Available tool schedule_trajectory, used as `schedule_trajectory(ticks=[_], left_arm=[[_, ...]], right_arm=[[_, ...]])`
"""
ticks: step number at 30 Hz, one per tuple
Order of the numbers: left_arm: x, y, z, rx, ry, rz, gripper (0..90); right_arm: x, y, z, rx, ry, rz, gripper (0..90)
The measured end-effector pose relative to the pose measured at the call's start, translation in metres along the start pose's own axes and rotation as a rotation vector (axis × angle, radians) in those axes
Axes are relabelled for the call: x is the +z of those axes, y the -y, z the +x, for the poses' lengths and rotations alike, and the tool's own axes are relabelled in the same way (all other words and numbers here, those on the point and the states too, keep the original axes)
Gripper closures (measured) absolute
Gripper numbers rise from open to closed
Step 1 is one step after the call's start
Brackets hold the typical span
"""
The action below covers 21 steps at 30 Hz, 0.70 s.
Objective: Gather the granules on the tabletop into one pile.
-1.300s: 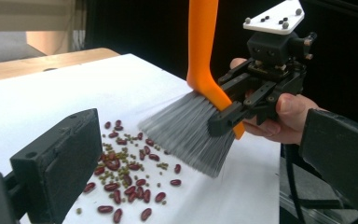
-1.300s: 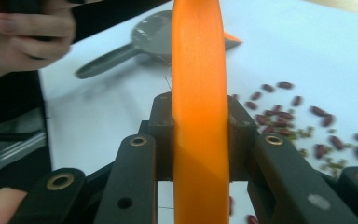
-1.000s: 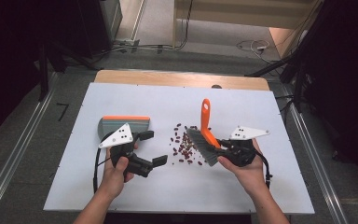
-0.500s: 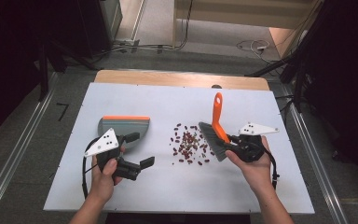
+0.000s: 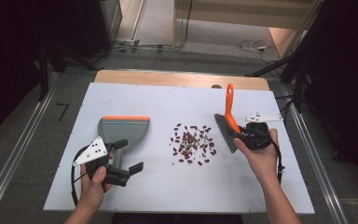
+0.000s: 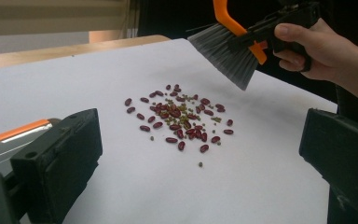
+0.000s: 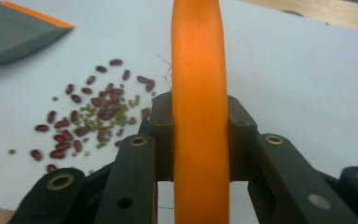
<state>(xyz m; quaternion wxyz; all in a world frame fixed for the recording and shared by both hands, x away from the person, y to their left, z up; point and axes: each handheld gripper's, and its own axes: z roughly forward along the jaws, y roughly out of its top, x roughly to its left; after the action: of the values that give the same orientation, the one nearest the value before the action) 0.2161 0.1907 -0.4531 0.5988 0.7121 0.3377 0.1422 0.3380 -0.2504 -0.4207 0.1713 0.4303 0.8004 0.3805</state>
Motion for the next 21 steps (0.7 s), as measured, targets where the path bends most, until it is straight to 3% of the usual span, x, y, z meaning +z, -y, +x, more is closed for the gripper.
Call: schedule_trajectory(ticks=[2,10,13,18,21], left_arm=[[-0.001,0.001,0.0,0.002,-0.005,0.001,0.0],[-0.003,0.004,0.001,0.008,-0.008,-0.009,0.0],[-0.003,0.005,0.002,0.006,-0.01,-0.012,0.0],[-0.003,0.008,0.002,0.007,-0.008,-0.007,0.0],[-0.003,0.009,0.003,0.001,-0.01,-0.006,0.0]], right_arm=[[0.008,-0.005,-0.004,-0.023,0.037,0.04,68.8],[0.031,-0.019,-0.009,-0.067,0.088,0.129,68.8],[0.045,-0.027,-0.008,-0.109,0.124,0.173,68.8],[0.06,-0.029,-0.004,-0.13,0.134,0.21,68.8],[0.071,-0.035,0.003,-0.166,0.195,0.243,68.8]])
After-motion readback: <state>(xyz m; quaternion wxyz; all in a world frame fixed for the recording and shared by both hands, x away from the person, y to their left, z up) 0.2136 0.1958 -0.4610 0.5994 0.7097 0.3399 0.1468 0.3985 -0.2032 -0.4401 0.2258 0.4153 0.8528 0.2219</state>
